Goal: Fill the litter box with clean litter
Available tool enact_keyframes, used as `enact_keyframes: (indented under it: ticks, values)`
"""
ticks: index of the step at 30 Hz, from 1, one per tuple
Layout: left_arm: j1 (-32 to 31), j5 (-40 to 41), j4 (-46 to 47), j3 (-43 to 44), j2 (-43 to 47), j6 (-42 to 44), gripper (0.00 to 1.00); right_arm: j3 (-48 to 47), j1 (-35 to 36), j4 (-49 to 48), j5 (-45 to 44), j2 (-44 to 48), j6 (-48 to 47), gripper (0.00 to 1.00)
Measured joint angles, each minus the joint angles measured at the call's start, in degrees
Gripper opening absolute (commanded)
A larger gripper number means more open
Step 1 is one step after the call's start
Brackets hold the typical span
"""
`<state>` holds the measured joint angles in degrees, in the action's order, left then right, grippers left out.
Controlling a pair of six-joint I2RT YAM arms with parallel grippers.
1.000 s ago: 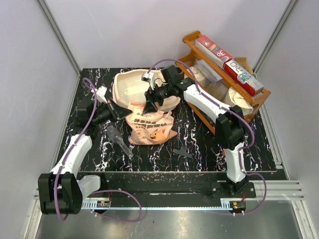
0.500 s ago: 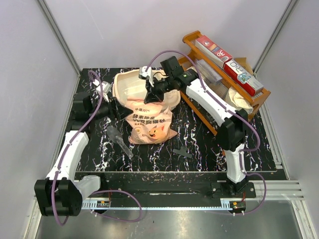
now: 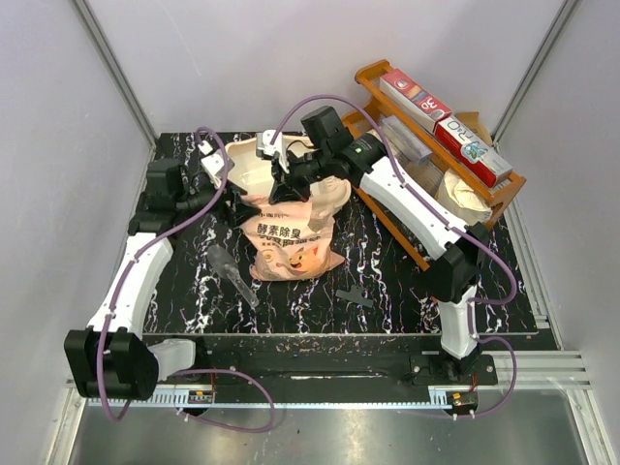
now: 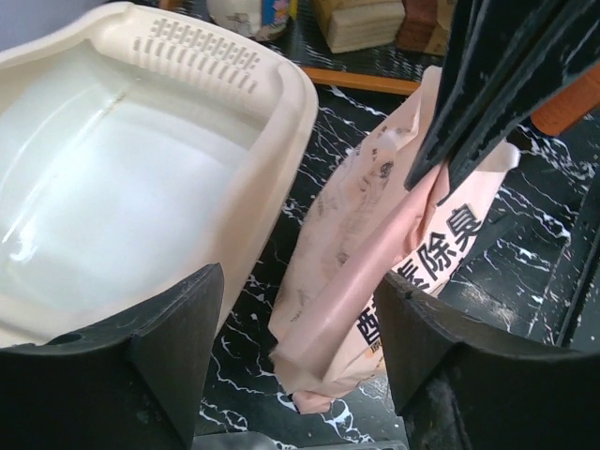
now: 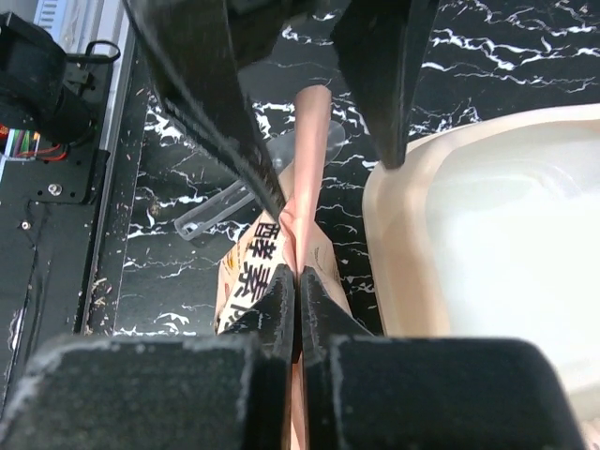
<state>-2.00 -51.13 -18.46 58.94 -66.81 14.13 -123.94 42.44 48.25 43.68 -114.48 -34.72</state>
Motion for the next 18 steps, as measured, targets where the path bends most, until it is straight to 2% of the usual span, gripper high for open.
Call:
enact_keyframes:
  ticks: [3,6,7,8,9,10,12,13,14,18]
  values:
    - [-2.0,-0.7,-1.5,0.7,-1.7,2.5,0.63,-1.8,0.0,1.0,-1.0,0.0,1.7,0.0]
    - [-4.3,-1.2,-2.6,1.3,-3.0,4.5,0.37,-2.6,0.0,1.6,-1.2,0.0,3.1,0.0]
    - [-5.2,-1.4,-2.8,1.4,-3.4,5.2,0.18,-2.6,0.0,1.7,-1.3,0.0,3.5,0.0]
    - [-5.9,-1.6,-2.9,1.5,-3.8,5.6,0.11,-2.6,0.0,1.8,-1.8,0.0,3.9,0.02]
    - [-6.4,-1.7,-3.1,1.8,-4.3,5.8,0.05,-2.6,0.0,1.9,-2.5,0.0,4.3,0.08]
    - [-6.5,-1.8,-3.3,2.1,-4.6,5.3,0.01,-2.6,-0.1,2.2,-3.4,0.0,5.1,0.3]
    - [-6.6,-1.8,-3.3,2.2,-4.8,4.4,0.0,-2.6,-0.8,1.4,-4.7,0.0,8.9,0.52]
    - [-6.6,-1.4,-3.3,2.2,-4.8,3.8,0.0,-2.6,-1.2,0.5,-5.7,0.0,11.7,0.58]
    - [-6.7,-0.9,-3.1,2.2,-4.8,3.0,0.0,-2.2,-1.8,-1.3,-7.3,0.6,14.8,0.7]
    - [-6.6,1.7,1.2,-1.2,-2.0,-3.0,0.0,5.7,-5.2,-6.7,-17.9,7.6,26.8,0.8]
